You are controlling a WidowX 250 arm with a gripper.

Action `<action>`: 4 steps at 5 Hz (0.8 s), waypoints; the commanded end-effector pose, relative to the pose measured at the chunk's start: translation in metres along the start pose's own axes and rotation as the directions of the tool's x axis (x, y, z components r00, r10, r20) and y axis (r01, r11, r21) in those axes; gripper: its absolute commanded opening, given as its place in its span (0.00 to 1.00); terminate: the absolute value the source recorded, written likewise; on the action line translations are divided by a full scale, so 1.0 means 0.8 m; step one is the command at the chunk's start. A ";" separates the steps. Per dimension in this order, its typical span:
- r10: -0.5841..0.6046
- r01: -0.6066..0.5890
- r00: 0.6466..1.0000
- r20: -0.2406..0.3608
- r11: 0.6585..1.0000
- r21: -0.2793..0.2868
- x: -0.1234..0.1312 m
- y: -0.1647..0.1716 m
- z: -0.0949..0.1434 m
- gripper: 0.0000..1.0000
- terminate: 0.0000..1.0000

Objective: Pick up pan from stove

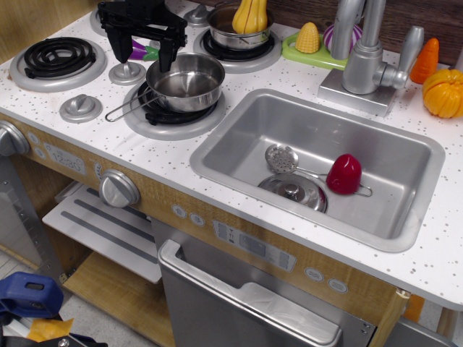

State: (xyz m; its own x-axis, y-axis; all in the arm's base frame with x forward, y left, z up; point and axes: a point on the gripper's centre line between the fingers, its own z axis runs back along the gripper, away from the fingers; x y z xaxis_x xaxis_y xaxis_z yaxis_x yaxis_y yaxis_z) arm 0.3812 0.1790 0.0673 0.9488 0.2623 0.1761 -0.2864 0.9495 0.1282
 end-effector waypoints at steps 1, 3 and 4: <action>0.000 0.000 1.000 0.000 1.000 0.000 0.000 0.000 0.000 1.00 0.00; 0.044 -0.044 0.999 -0.005 0.999 -0.024 0.003 0.005 -0.019 1.00 0.00; 0.060 -0.060 0.998 0.010 0.998 -0.026 0.004 0.002 -0.025 0.00 0.00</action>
State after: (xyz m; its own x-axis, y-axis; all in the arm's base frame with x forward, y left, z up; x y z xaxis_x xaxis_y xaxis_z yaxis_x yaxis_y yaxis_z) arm 0.3848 0.1788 0.0262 0.9385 0.3178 0.1349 -0.3286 0.9421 0.0672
